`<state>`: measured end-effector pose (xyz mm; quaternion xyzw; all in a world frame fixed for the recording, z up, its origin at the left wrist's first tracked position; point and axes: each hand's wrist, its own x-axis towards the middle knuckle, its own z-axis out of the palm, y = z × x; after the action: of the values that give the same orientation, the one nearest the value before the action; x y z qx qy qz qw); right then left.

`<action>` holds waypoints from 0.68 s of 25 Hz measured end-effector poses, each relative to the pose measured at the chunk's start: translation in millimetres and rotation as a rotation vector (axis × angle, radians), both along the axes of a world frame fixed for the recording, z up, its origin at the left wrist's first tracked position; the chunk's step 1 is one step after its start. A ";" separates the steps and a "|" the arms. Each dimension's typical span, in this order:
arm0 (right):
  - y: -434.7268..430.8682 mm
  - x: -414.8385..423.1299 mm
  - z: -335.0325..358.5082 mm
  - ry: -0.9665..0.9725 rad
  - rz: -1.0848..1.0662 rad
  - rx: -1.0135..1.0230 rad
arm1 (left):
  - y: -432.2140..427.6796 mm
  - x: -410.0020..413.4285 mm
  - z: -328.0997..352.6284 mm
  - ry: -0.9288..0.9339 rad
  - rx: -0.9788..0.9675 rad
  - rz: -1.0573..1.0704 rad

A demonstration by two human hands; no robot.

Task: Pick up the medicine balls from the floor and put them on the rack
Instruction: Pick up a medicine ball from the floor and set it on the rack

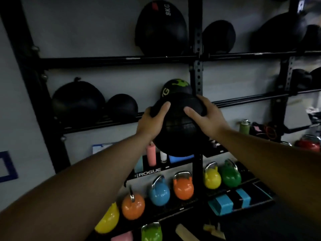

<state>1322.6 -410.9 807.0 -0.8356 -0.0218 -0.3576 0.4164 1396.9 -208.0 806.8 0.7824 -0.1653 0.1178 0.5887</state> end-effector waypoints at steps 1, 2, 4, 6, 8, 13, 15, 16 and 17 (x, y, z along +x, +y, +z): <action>3.0 14.8 17.8 -0.015 0.020 -0.012 | 5.7 10.8 17.9 -0.022 -0.013 0.000; 4.4 28.3 31.2 -0.034 0.041 -0.023 | 9.3 21.9 30.4 -0.036 -0.022 0.005; 0.7 60.2 46.4 -0.066 0.072 -0.023 | 7.0 48.4 46.7 -0.059 -0.043 0.011; -7.6 99.9 55.3 -0.083 0.104 -0.022 | -4.1 81.0 55.4 -0.072 -0.068 0.032; -14.2 144.5 72.9 -0.089 0.147 -0.053 | -11.7 117.0 64.4 -0.081 -0.100 0.089; 7.3 245.8 165.3 -0.211 0.253 -0.162 | 9.0 189.1 134.5 -0.170 -0.229 0.260; 33.7 270.0 203.2 -0.274 0.338 -0.160 | 35.9 201.6 175.0 -0.255 -0.225 0.319; 50.0 280.2 220.6 -0.314 0.380 -0.143 | 52.3 206.3 195.5 -0.305 -0.211 0.341; 65.6 289.4 235.5 -0.352 0.406 -0.121 | 68.6 210.8 215.8 -0.353 -0.185 0.358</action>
<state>1612.1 -345.3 1042.5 -0.7625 -0.2822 -0.4044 0.4188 1607.6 -139.4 1022.6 0.7096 -0.1130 0.3691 0.5895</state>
